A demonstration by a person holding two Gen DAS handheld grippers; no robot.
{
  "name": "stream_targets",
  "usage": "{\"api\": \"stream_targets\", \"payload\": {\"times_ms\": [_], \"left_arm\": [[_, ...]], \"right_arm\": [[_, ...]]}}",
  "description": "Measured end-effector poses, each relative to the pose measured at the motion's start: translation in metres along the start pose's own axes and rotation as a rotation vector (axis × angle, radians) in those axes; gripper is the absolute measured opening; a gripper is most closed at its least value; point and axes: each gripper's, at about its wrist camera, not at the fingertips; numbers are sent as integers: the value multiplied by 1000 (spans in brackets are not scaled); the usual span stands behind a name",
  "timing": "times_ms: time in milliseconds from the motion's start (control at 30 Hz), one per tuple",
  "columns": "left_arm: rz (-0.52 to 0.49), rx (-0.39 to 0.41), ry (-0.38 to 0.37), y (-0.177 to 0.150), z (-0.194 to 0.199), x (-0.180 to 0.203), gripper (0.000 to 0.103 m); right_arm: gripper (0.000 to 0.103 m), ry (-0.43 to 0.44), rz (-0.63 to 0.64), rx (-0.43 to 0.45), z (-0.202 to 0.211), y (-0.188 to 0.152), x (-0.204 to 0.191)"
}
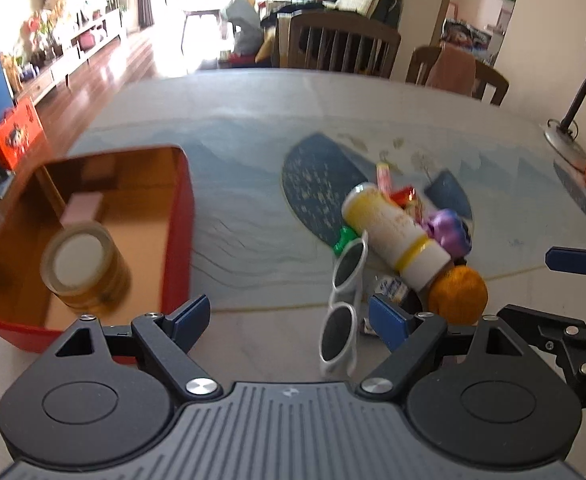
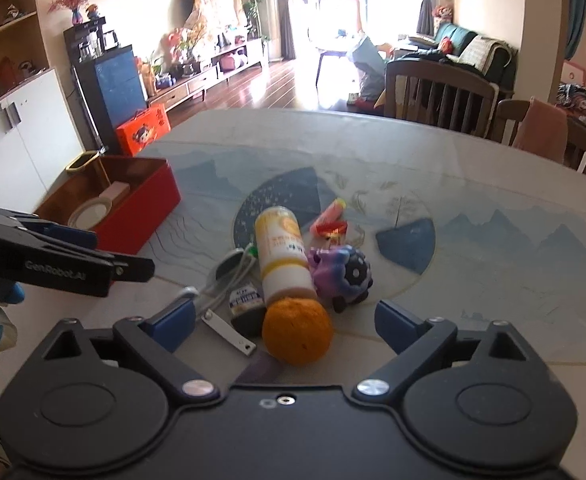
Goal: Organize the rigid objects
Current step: 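Grasp the white sunglasses with the left gripper while the right gripper grasps the orange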
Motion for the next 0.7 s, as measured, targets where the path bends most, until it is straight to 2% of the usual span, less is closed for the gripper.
{"api": "stream_targets", "payload": {"times_ms": [300, 500, 700], "left_arm": [[-27, -80, -1, -14, -38, 15, 87], [-50, -70, 51, -22, -47, 18, 87], [-75, -69, 66, -27, -54, 22, 87]], "right_arm": [[83, 53, 28, -76, -23, -10, 11], [79, 71, 19, -99, -33, -11, 18], [73, 89, 11, -126, -45, -9, 20]]}}
Point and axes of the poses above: each gripper's, at about its wrist camera, not at the fingertips, and z roughly against the way its jaws point, x to its right, y to its top, and after that the axes turned 6 degrees about z, right-handed
